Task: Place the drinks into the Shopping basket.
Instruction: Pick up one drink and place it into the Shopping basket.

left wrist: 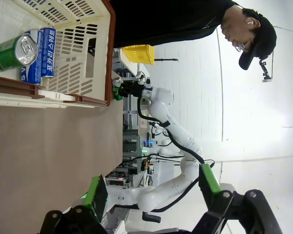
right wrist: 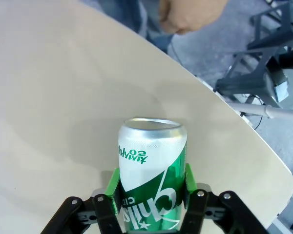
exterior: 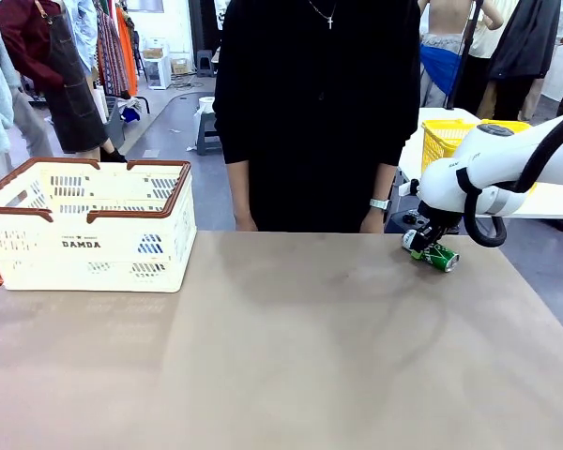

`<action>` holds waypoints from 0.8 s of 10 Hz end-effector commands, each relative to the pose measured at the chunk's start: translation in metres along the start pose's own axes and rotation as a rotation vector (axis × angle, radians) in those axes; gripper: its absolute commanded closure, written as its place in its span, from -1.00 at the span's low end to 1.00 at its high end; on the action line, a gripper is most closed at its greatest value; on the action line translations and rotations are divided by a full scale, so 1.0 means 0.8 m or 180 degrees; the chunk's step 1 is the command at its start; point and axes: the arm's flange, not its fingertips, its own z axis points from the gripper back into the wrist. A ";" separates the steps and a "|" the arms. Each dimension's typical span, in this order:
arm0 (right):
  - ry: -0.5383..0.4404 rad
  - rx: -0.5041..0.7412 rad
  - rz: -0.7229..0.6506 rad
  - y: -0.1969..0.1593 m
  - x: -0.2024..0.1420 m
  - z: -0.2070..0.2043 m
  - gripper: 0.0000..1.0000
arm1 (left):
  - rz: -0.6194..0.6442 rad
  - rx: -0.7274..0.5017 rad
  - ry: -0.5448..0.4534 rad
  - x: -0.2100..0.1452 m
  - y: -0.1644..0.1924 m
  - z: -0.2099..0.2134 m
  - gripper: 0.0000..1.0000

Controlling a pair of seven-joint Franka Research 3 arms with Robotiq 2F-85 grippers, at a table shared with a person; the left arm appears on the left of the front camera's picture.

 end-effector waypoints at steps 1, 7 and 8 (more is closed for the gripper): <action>0.0044 -0.0031 0.0096 0.003 -0.004 0.011 1.00 | -0.0020 0.0000 0.0022 -0.004 -0.002 0.002 -1.00; 0.0590 0.0436 -0.0797 0.100 -0.055 0.155 1.00 | -0.0020 0.0000 0.0022 -0.004 -0.002 0.002 -1.00; 0.0649 0.0396 -0.0834 0.140 -0.076 0.172 1.00 | -0.0020 0.0000 0.0022 -0.004 -0.002 0.002 -1.00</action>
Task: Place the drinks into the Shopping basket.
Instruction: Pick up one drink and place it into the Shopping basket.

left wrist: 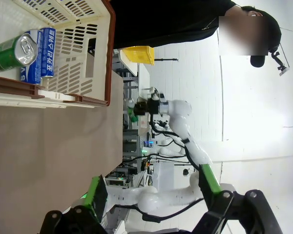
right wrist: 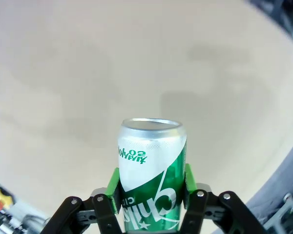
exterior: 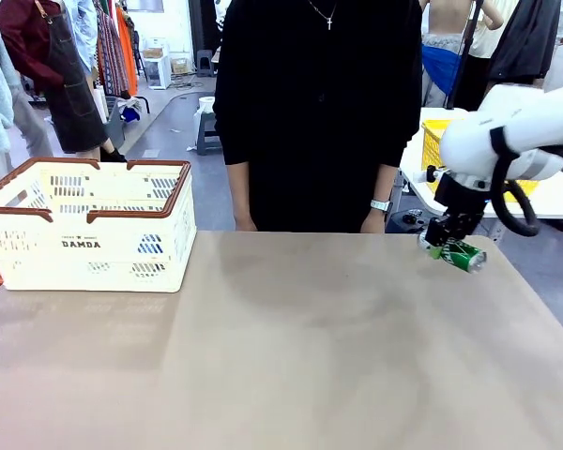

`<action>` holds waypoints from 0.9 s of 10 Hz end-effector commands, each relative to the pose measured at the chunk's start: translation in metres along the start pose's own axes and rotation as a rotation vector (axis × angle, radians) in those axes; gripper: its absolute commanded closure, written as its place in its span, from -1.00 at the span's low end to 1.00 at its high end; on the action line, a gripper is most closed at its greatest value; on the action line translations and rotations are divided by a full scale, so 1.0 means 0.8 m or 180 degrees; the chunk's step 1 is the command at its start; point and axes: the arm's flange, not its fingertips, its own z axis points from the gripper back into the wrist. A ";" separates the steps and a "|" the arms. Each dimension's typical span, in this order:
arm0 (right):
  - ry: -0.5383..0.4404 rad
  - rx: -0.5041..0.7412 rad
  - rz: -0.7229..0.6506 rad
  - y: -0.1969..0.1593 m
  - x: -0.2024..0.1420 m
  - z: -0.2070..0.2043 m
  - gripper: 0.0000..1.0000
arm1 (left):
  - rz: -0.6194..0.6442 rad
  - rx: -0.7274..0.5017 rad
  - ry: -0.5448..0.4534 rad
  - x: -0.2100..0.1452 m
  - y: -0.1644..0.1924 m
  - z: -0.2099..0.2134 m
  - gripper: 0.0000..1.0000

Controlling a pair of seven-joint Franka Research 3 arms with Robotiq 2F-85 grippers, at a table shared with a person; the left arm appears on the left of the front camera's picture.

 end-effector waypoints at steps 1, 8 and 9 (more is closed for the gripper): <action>-0.0006 0.0041 -0.0157 0.068 -0.057 0.015 1.00 | -0.0019 0.0000 0.0021 -0.004 -0.002 0.002 -1.00; 0.0087 0.0104 -0.0178 0.086 -0.084 0.013 1.00 | -0.0019 0.0000 0.0021 -0.004 -0.002 0.002 -1.00; 0.0046 0.0148 -0.0225 0.085 -0.094 0.001 1.00 | -0.0019 0.0000 0.0021 -0.004 -0.002 0.002 -1.00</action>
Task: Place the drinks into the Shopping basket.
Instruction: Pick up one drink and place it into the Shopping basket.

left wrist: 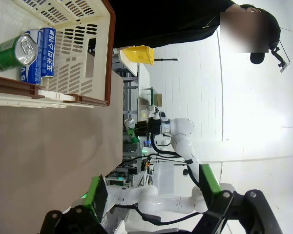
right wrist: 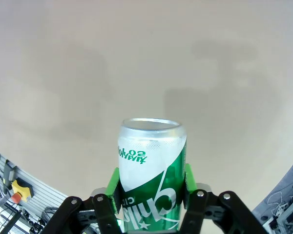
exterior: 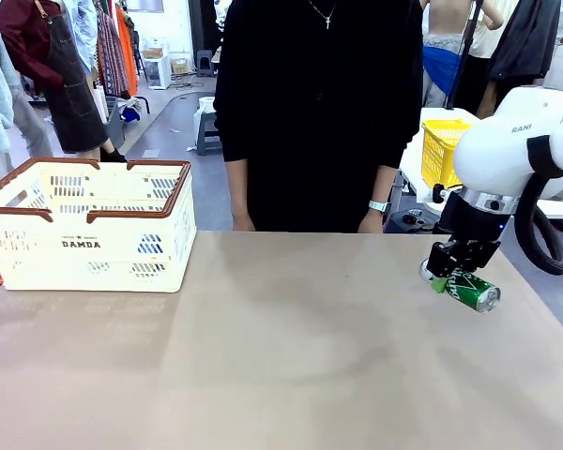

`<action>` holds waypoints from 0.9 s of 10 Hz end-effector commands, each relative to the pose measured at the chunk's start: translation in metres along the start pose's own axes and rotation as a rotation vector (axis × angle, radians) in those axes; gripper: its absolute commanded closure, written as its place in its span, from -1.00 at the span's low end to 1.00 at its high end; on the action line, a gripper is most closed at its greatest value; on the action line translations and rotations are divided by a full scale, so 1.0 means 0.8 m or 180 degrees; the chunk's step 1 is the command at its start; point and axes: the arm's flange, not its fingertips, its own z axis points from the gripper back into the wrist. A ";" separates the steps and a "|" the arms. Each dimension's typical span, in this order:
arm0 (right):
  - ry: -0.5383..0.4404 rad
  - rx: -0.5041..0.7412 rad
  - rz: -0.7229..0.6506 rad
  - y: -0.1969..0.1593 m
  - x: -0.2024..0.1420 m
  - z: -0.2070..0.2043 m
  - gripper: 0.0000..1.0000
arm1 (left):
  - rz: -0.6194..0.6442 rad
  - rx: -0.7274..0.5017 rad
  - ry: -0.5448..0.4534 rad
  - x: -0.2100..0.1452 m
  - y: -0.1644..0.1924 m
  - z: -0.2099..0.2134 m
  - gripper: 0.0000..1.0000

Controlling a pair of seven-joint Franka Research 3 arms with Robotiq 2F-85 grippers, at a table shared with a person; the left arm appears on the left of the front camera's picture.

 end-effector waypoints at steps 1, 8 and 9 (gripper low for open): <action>-0.0237 0.0170 -0.0137 0.033 0.002 0.004 1.00 | -0.0019 0.0000 0.0021 -0.004 -0.002 0.002 -1.00; -0.1006 0.0147 -0.0531 0.391 0.138 -0.069 1.00 | -0.0019 0.0000 0.0021 -0.004 -0.002 0.002 -1.00; -0.1007 0.0158 -0.0591 0.422 0.152 -0.093 1.00 | -0.0019 0.0000 0.0021 -0.004 -0.002 0.002 -1.00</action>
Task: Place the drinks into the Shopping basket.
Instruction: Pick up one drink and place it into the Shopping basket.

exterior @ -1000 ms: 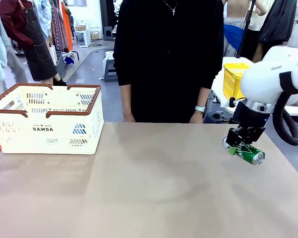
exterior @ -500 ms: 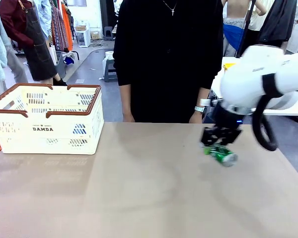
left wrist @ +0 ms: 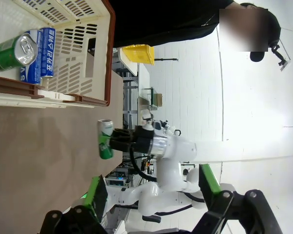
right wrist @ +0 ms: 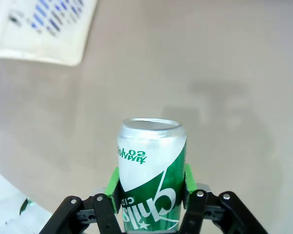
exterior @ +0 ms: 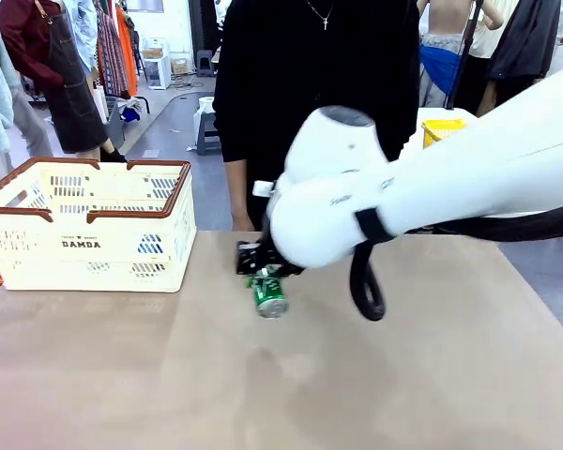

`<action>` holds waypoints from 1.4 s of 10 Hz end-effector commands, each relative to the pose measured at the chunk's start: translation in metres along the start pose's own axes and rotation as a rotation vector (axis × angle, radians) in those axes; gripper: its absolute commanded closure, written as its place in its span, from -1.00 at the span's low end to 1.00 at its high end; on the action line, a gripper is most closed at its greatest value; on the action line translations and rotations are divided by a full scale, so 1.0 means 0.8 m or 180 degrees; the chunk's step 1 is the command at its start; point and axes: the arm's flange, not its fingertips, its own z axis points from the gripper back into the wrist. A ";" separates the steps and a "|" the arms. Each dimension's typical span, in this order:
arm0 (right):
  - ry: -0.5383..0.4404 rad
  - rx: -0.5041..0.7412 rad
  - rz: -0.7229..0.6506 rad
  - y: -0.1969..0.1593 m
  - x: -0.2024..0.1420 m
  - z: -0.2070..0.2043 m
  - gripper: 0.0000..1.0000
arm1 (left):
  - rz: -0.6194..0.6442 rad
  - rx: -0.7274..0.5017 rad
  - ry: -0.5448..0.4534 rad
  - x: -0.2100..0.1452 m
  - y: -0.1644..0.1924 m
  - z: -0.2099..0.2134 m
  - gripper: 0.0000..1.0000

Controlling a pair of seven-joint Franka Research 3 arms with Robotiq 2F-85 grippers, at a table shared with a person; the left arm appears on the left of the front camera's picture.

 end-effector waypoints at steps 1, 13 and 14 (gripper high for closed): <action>-0.0117 -0.0318 -0.0205 0.036 0.027 -0.054 1.00 | -0.0018 0.0000 0.0021 -0.004 -0.001 0.002 -1.00; 0.0369 -0.0370 -0.0305 0.020 0.006 -0.090 -1.00 | -0.0018 0.0000 0.0021 -0.004 -0.001 0.002 -1.00; 0.0370 -0.0348 -0.0306 0.018 0.007 -0.082 -1.00 | -0.0018 0.0000 0.0021 -0.004 -0.001 0.002 -1.00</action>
